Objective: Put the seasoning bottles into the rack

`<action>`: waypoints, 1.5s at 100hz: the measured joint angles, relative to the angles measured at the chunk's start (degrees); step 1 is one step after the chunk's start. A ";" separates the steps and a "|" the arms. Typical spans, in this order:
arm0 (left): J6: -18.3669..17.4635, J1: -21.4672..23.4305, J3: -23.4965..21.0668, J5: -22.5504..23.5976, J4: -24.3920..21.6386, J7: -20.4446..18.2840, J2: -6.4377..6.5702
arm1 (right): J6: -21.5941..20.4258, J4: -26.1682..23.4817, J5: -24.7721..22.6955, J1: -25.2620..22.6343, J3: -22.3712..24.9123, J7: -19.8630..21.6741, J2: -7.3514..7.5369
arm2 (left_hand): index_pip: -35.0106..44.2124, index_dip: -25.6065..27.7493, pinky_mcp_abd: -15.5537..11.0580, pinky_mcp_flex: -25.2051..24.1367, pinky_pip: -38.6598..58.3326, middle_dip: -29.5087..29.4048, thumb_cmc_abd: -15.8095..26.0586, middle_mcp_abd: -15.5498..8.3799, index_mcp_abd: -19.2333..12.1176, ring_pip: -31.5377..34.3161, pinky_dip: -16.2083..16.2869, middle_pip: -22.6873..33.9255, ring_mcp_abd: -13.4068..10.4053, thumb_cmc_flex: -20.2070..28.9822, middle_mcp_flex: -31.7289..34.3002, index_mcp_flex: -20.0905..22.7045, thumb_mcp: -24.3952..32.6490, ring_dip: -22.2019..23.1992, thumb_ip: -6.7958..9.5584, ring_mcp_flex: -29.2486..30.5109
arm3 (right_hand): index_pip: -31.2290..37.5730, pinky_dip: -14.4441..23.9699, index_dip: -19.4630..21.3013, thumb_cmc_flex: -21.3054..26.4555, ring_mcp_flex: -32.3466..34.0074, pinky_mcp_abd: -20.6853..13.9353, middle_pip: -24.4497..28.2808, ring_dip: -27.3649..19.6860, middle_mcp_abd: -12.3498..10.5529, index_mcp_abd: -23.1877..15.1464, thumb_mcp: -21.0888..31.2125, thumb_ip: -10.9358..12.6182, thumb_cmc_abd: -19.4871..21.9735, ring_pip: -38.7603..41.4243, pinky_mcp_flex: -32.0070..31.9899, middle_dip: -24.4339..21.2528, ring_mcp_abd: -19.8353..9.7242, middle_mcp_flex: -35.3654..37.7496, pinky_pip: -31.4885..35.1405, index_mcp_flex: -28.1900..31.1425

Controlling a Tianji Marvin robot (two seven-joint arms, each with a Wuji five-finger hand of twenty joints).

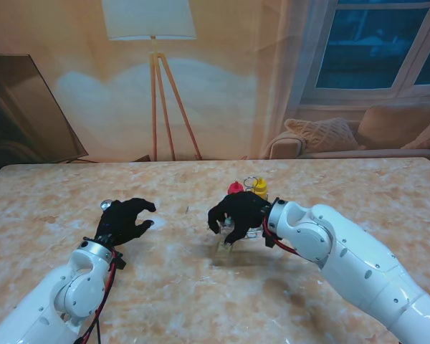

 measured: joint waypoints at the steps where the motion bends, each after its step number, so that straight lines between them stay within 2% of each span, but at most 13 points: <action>1: 0.00 0.00 0.00 0.00 0.00 0.00 0.00 | 0.00 -0.16 -0.04 -0.10 0.18 0.07 0.03 | 0.00 0.00 0.00 0.00 0.00 0.00 0.00 0.00 0.00 0.00 0.00 0.00 0.00 0.00 0.00 0.00 0.00 0.00 0.00 0.00 | 0.00 0.01 0.00 0.00 0.01 0.00 0.00 0.00 0.00 -0.04 0.00 0.00 0.00 0.00 0.00 0.00 0.00 0.01 0.00 0.01; 28: 0.00 0.00 0.03 -0.03 0.00 -0.01 0.00 | -0.56 -3.23 -0.32 -2.12 3.60 2.31 0.81 | 0.01 0.00 0.00 0.00 0.00 0.00 0.00 0.00 0.00 0.00 0.00 0.00 0.00 0.00 0.00 0.00 0.00 0.00 0.00 0.00 | 0.00 0.43 -0.01 0.00 0.37 0.00 -0.03 0.59 0.00 -0.15 0.00 0.00 0.00 0.00 0.20 0.00 0.00 0.07 -0.02 0.08; 45: 0.00 -0.02 0.04 -0.07 0.01 -0.06 0.00 | -4.14 -3.61 -6.77 -2.61 5.79 1.93 1.31 | 0.01 0.00 0.01 0.00 0.00 0.00 0.00 0.00 0.00 0.00 0.00 0.00 0.00 0.00 0.00 0.00 0.00 0.00 0.00 0.00 | 0.01 0.58 -0.01 0.00 0.45 0.00 -0.07 0.69 0.00 -0.29 0.00 -0.01 0.00 0.00 0.30 0.00 0.00 0.08 -0.02 0.09; 54: 0.00 -0.02 0.06 -0.09 0.02 -0.06 0.00 | -5.50 -3.72 -8.24 -2.78 6.84 1.71 1.73 | 0.01 0.00 0.01 0.00 0.00 0.00 0.00 0.00 0.00 0.00 0.00 0.00 0.00 0.00 0.00 0.00 0.00 0.00 0.00 0.00 | 0.01 0.60 -0.01 0.00 0.47 0.00 -0.09 0.93 0.00 -0.34 0.00 -0.01 0.00 0.00 0.30 0.00 0.00 0.09 -0.03 0.10; 69: 0.04 -0.06 0.15 -0.14 0.03 -0.13 0.00 | -6.65 -3.82 -12.52 -3.00 7.86 -1.18 2.22 | 0.01 0.00 0.01 0.00 0.00 0.00 0.00 0.00 0.00 0.00 0.00 0.00 0.00 0.00 0.00 0.00 0.00 0.00 0.00 0.00 | 0.03 0.61 -0.01 0.00 0.52 0.00 -0.10 1.33 0.00 -0.78 0.00 -0.01 0.00 0.00 0.31 0.05 0.00 0.10 -0.03 0.22; 71: 0.04 -0.07 0.16 -0.15 0.03 -0.16 0.00 | -6.72 -3.81 -12.97 -3.00 7.95 -1.50 2.26 | 0.01 0.00 0.01 0.00 0.00 0.00 0.00 0.00 0.00 0.00 0.00 0.00 0.00 0.00 0.00 0.00 0.00 0.00 0.00 0.00 | 0.03 0.61 -0.01 0.00 0.54 0.00 -0.27 1.36 0.00 -0.85 0.00 -0.01 0.00 0.00 0.31 1.13 0.00 0.10 -0.02 0.24; 101: 0.12 -0.09 0.22 -0.20 0.06 -0.20 0.00 | -7.35 -2.77 -15.92 -2.62 8.45 -2.81 2.59 | 0.01 0.00 0.01 0.00 0.00 0.00 0.00 0.00 0.00 0.00 0.00 0.00 0.00 0.01 0.00 0.00 0.00 0.00 0.00 0.00 | 0.04 0.74 -0.01 0.00 0.57 -0.35 -0.29 1.44 -0.03 -1.64 0.00 -0.01 -0.01 0.05 0.14 1.30 0.00 0.11 -0.07 0.65; 150: 0.18 -0.16 0.37 -0.17 0.12 -0.23 0.00 | -8.00 -0.43 -22.94 -1.02 7.29 -8.93 3.22 | 0.01 0.00 0.01 0.00 0.00 0.00 0.00 0.00 0.00 -0.01 0.00 0.00 0.00 0.01 0.00 0.00 0.00 0.00 0.00 0.00 | 0.10 1.97 0.11 0.00 0.58 -0.66 -0.29 2.96 -0.37 -3.13 0.00 -0.01 -0.03 1.64 -0.27 1.31 0.00 0.11 -0.15 0.69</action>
